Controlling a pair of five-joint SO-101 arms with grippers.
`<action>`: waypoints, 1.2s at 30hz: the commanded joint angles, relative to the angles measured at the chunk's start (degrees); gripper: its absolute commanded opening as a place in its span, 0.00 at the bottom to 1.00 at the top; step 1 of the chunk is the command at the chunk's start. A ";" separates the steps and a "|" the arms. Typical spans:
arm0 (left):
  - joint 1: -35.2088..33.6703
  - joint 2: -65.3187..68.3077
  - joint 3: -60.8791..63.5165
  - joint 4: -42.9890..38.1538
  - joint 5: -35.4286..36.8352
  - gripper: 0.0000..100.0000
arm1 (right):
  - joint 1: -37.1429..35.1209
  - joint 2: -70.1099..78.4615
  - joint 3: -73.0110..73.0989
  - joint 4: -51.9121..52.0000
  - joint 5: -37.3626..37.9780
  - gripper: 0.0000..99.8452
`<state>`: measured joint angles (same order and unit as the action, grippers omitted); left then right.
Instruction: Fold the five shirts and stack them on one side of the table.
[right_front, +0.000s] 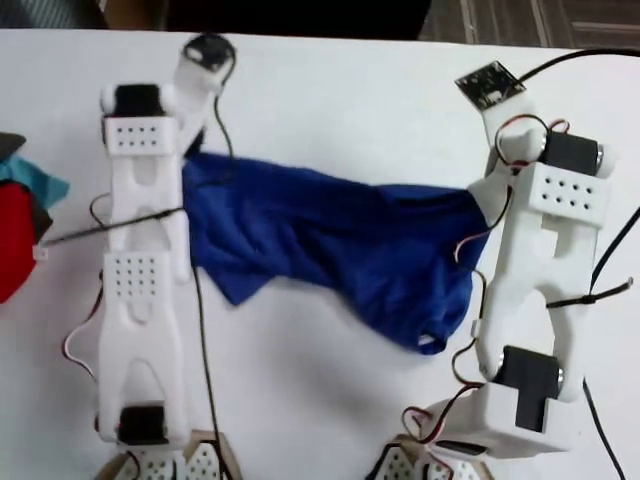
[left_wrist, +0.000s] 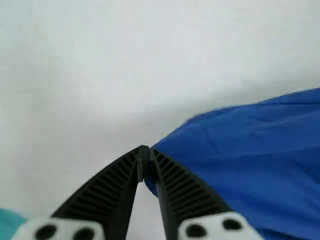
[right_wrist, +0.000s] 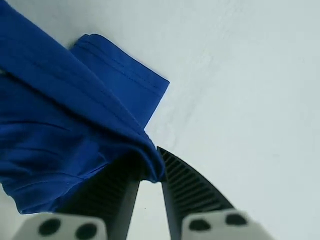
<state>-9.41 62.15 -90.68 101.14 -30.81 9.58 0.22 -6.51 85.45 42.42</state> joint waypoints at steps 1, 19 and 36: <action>-1.14 -8.79 -4.79 1.23 -0.35 0.03 | -3.65 -6.37 -2.11 1.27 0.00 0.02; -11.52 -39.91 -4.79 1.23 3.96 0.03 | -8.84 -30.20 -13.63 -14.90 -9.23 0.02; -16.09 -60.04 -4.70 1.32 4.04 0.03 | -8.84 -30.64 -45.89 -6.73 -9.23 0.02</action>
<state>-23.65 5.27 -94.37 101.49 -27.03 1.05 -28.79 -45.63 77.98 33.27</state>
